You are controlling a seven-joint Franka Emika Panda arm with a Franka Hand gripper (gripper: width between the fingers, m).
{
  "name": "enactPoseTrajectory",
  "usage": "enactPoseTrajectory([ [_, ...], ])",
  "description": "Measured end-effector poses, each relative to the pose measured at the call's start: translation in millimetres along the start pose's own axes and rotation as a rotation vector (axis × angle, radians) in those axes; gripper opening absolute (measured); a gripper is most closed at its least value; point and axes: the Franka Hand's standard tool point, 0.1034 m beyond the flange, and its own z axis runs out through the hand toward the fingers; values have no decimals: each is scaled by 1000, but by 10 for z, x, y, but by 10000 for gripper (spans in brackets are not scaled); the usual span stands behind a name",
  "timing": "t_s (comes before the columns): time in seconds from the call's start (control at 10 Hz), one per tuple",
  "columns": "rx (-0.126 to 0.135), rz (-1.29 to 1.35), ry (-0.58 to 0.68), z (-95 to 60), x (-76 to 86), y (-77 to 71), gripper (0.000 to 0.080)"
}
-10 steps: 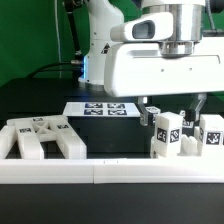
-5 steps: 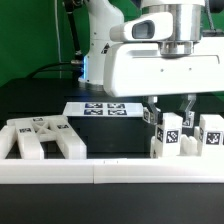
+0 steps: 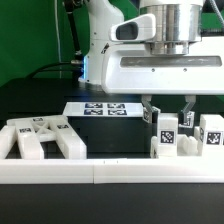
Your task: Assemble chair
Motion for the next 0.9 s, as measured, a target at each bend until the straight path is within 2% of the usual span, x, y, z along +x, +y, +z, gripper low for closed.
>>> enactPoseTrajectory([
  [0.3, -3, 351, 5, 9, 7, -17, 289],
  [0.5, -3, 476, 7, 7, 7, -21, 289],
  [0.9, 1, 544, 3, 10, 3, -23, 300],
])
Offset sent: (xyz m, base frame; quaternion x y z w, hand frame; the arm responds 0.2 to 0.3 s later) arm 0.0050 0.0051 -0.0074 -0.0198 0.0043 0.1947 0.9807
